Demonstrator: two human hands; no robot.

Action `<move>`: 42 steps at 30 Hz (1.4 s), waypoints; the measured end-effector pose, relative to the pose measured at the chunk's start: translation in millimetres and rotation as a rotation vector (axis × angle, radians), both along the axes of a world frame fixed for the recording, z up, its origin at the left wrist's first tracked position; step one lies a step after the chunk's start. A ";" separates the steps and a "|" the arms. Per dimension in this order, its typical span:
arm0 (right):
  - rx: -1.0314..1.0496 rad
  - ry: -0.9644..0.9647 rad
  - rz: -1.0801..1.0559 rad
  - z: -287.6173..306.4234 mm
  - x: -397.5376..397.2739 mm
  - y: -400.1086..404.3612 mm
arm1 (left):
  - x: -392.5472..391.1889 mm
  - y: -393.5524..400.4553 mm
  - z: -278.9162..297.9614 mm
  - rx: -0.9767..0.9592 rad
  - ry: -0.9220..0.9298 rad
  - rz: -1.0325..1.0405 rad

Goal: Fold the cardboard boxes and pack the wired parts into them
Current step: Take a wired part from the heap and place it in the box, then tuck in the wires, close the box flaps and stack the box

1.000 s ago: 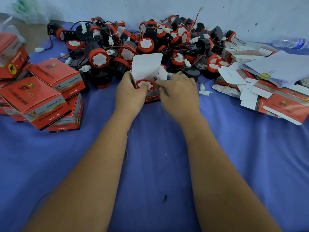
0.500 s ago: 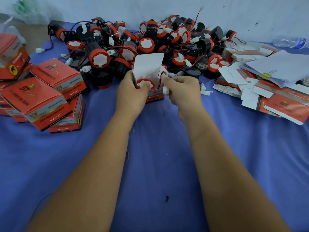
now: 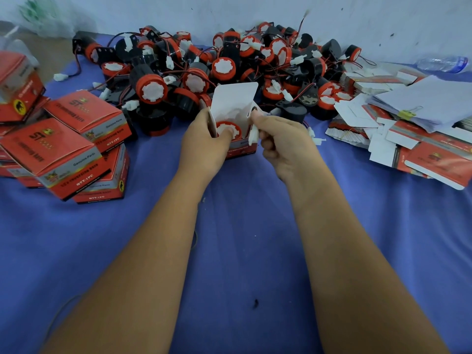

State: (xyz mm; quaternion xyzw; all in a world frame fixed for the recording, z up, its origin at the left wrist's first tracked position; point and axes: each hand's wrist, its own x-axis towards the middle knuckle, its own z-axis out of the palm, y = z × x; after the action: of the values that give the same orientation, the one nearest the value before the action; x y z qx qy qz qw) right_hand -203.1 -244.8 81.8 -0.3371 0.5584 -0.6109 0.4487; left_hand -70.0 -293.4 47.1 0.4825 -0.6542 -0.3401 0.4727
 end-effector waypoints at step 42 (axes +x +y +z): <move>-0.374 0.563 -0.305 -12.6 15.2 0.0 | 0.5 0.8 2.3 0.115 0.102 -0.071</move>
State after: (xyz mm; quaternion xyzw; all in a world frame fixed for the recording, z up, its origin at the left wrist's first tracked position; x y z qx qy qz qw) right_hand -187.9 -244.8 69.2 -0.4810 0.5827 -0.6455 0.1119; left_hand -69.5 -292.7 49.4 0.4674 -0.6254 -0.4178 0.4646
